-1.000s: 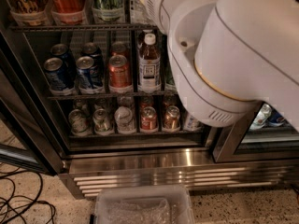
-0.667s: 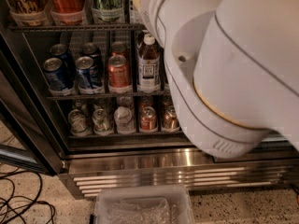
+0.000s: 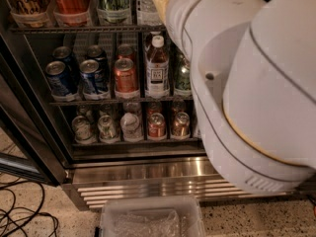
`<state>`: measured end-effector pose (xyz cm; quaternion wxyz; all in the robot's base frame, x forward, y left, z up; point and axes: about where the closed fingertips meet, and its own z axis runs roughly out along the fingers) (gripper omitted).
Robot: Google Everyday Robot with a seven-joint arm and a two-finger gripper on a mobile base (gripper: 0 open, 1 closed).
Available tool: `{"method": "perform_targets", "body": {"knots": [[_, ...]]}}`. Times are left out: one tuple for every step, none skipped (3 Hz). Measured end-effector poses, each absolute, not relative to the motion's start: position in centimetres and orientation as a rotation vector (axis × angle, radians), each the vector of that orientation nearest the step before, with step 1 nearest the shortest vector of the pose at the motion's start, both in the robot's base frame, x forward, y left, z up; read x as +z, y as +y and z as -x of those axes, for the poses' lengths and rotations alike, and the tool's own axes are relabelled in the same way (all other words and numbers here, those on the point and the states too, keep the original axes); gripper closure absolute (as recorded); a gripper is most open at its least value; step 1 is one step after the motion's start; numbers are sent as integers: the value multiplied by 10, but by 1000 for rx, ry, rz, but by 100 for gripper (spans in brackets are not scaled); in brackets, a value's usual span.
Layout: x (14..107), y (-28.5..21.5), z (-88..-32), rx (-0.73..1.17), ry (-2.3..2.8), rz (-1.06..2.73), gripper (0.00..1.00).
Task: Pick water bottle from top shelf of fridge
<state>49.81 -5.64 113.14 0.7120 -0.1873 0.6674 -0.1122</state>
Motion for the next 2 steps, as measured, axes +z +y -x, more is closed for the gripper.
{"method": "perform_targets", "body": {"knots": [[1128,-55,-498,-232,1466,451,100],[1104,-59,-495,-104,1448,493,100]]}}
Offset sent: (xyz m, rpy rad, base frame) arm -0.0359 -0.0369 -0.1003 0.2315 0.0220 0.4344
